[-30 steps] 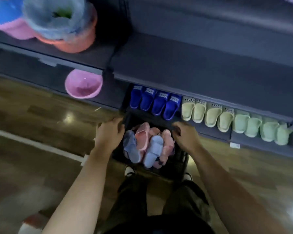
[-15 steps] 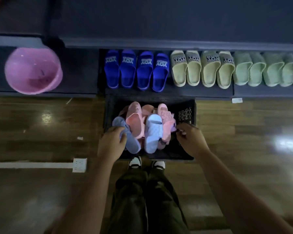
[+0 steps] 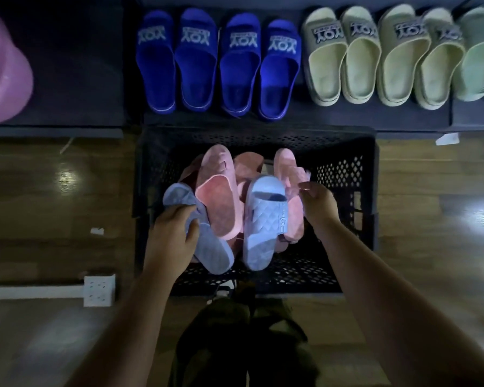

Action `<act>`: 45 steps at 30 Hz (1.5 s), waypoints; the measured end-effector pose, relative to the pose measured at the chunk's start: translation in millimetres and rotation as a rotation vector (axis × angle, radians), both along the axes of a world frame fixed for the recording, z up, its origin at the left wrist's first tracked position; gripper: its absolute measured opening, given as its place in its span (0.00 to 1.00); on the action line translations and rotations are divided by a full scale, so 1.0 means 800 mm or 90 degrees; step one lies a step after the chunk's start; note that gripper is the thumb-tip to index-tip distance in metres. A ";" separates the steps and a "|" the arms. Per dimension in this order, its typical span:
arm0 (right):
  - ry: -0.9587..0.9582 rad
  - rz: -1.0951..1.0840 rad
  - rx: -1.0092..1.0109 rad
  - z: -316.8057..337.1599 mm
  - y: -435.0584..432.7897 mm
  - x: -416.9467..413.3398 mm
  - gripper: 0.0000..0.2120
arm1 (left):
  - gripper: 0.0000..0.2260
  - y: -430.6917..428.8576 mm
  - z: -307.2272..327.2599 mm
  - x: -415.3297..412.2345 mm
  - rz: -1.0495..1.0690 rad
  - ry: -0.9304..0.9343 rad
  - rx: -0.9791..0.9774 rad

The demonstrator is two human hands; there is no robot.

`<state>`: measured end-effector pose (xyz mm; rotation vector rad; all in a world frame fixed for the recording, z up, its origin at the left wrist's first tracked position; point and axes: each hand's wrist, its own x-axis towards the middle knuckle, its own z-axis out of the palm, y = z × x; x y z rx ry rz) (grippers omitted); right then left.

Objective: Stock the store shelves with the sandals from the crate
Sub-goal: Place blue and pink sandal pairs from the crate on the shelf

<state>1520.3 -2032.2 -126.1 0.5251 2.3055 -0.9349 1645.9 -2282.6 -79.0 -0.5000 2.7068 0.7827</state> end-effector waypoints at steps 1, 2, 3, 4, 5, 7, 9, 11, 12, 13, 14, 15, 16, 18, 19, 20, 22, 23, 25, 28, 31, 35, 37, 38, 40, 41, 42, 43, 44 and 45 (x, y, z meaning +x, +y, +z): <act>-0.009 -0.051 -0.016 -0.016 -0.005 -0.005 0.12 | 0.12 -0.005 -0.014 -0.001 -0.001 0.007 -0.003; -0.011 -0.109 -0.021 -0.027 -0.010 -0.010 0.12 | 0.12 -0.009 -0.027 -0.001 -0.002 0.008 -0.007; -0.003 -0.164 -0.021 -0.038 -0.013 -0.014 0.11 | 0.13 -0.012 -0.038 -0.001 -0.001 0.006 -0.008; 0.006 -0.215 -0.023 -0.046 -0.016 -0.017 0.10 | 0.13 -0.014 -0.048 -0.002 0.002 0.003 -0.005; 0.010 -0.267 -0.032 -0.054 -0.018 -0.018 0.09 | 0.13 -0.016 -0.056 -0.002 0.006 0.002 -0.002; -0.018 -0.374 -0.076 -0.066 -0.021 -0.016 0.10 | 0.14 -0.018 -0.069 -0.002 0.009 0.000 0.008; -0.033 -0.423 -0.117 -0.072 -0.020 -0.010 0.13 | 0.14 -0.018 -0.078 0.000 0.009 0.005 0.012; -0.024 -0.435 -0.138 -0.072 -0.018 -0.006 0.13 | 0.15 -0.019 -0.087 0.004 -0.002 0.000 -0.008; -0.025 -0.454 -0.157 -0.072 -0.016 -0.005 0.13 | 0.17 -0.020 -0.092 0.006 -0.008 -0.012 -0.016; -0.031 -0.480 -0.185 -0.072 -0.014 -0.005 0.13 | 0.19 -0.021 -0.098 0.007 -0.011 -0.033 -0.012; -0.039 -0.498 -0.210 -0.073 -0.011 -0.005 0.13 | 0.22 -0.022 -0.102 0.006 -0.006 -0.061 0.009; -0.044 -0.504 -0.231 -0.075 -0.009 -0.004 0.12 | 0.24 -0.022 -0.106 0.004 0.012 -0.087 0.042; -0.050 -0.494 -0.242 -0.075 -0.007 -0.004 0.11 | 0.25 -0.023 -0.109 0.001 0.043 -0.102 0.073; -0.061 -0.461 -0.254 -0.074 -0.005 -0.004 0.10 | 0.23 -0.027 -0.109 -0.006 0.115 -0.088 0.086; -0.064 -0.444 -0.259 -0.074 -0.004 -0.003 0.10 | 0.21 -0.028 -0.104 -0.011 0.136 -0.069 0.077; -0.065 -0.430 -0.261 -0.071 -0.003 -0.002 0.10 | 0.20 -0.029 -0.097 -0.014 0.141 -0.056 0.074; -0.065 -0.412 -0.250 -0.066 -0.001 0.001 0.11 | 0.19 -0.027 -0.077 -0.021 0.111 -0.043 0.080; -0.063 -0.410 -0.241 -0.064 0.001 0.004 0.11 | 0.18 -0.025 -0.065 -0.022 0.089 -0.042 0.076; -0.057 -0.419 -0.237 -0.060 0.006 0.010 0.10 | 0.17 -0.019 -0.038 -0.027 0.067 -0.020 0.060; -0.054 -0.430 -0.235 -0.054 0.017 0.018 0.11 | 0.15 -0.002 -0.002 -0.042 0.041 0.037 0.081; -0.053 -0.440 -0.230 -0.052 0.030 0.021 0.11 | 0.15 0.029 -0.002 -0.062 0.000 0.051 0.153; -0.062 -0.447 -0.219 -0.049 0.044 0.025 0.09 | 0.18 0.076 -0.027 -0.086 -0.087 0.061 0.098; -0.062 -0.446 -0.220 -0.050 0.048 0.027 0.09 | 0.19 0.093 -0.032 -0.096 -0.149 0.079 0.060; -0.061 -0.445 -0.225 -0.051 0.049 0.027 0.09 | 0.18 0.100 -0.034 -0.101 -0.184 0.068 0.049; -0.061 -0.443 -0.233 -0.055 0.050 0.028 0.09 | 0.15 0.110 -0.035 -0.111 -0.242 0.000 0.032; -0.063 -0.442 -0.237 -0.056 0.050 0.027 0.10 | 0.15 0.112 -0.038 -0.118 -0.267 -0.058 0.025; -0.066 -0.441 -0.239 -0.057 0.049 0.027 0.10 | 0.16 0.113 -0.041 -0.124 -0.279 -0.110 0.031; -0.068 -0.442 -0.242 -0.058 0.049 0.027 0.10 | 0.16 0.111 -0.046 -0.130 -0.279 -0.159 0.056; -0.069 -0.438 -0.244 -0.059 0.049 0.026 0.10 | 0.16 0.110 -0.050 -0.136 -0.271 -0.207 0.098; -0.069 -0.437 -0.250 -0.058 0.048 0.025 0.10 | 0.15 0.107 -0.055 -0.142 -0.262 -0.255 0.144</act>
